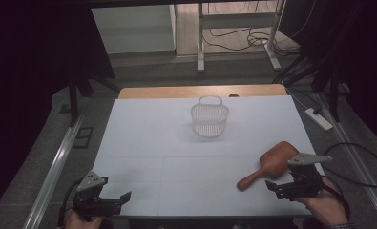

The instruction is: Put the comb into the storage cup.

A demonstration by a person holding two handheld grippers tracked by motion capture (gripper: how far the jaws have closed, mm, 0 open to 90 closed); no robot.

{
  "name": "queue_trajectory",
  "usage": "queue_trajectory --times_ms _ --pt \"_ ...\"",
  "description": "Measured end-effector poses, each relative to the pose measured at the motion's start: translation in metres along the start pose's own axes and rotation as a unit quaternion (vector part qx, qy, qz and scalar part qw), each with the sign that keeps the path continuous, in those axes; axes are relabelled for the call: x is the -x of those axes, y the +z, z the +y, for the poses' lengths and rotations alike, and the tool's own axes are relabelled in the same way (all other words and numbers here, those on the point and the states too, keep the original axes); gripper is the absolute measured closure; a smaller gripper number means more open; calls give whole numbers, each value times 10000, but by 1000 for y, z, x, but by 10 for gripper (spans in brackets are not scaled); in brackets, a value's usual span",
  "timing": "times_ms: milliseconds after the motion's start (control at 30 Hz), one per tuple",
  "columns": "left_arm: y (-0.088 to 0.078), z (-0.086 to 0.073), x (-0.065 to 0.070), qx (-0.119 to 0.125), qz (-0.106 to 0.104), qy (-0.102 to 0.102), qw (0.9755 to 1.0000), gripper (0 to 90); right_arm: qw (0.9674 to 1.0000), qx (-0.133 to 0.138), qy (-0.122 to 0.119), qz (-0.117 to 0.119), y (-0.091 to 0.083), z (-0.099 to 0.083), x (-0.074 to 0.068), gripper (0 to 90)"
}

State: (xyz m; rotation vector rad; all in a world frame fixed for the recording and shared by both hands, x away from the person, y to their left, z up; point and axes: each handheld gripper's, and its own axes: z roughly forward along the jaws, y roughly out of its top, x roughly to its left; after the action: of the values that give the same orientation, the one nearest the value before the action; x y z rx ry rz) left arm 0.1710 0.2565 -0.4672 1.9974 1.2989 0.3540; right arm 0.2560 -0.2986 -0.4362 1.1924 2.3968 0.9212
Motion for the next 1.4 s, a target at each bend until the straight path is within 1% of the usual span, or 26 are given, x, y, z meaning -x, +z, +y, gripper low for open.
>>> queue_trajectory --times_ms 500,667,733,967,1000,1100,1167,1400 --pt "0 0 0 -11 -4 14 10000 20 10000 -71 -58 33 14 12 4 0" --pt "0 0 1 -18 -12 58 10000 20 9998 -147 -86 64 20 17 4 0" --pt "0 0 1 -14 -19 56 10000 20 9998 -197 -65 61 23 20 4 0" --pt "0 0 1 -13 -26 58 10000 19 9997 -234 -12 25 30 26 6 0" --pt "0 0 1 -13 -25 58 10000 19 9997 -252 9 55 32 28 6 0" --pt "0 0 1 -16 -29 66 10000 18 9996 -284 -27 64 35 30 6 0" --pt "0 0 1 0 -69 98 9999 14 9995 -302 -55 63 37 33 5 0" --pt "0 0 1 0 -81 129 9999 10 9993 -370 -51 21 43 40 6 0"
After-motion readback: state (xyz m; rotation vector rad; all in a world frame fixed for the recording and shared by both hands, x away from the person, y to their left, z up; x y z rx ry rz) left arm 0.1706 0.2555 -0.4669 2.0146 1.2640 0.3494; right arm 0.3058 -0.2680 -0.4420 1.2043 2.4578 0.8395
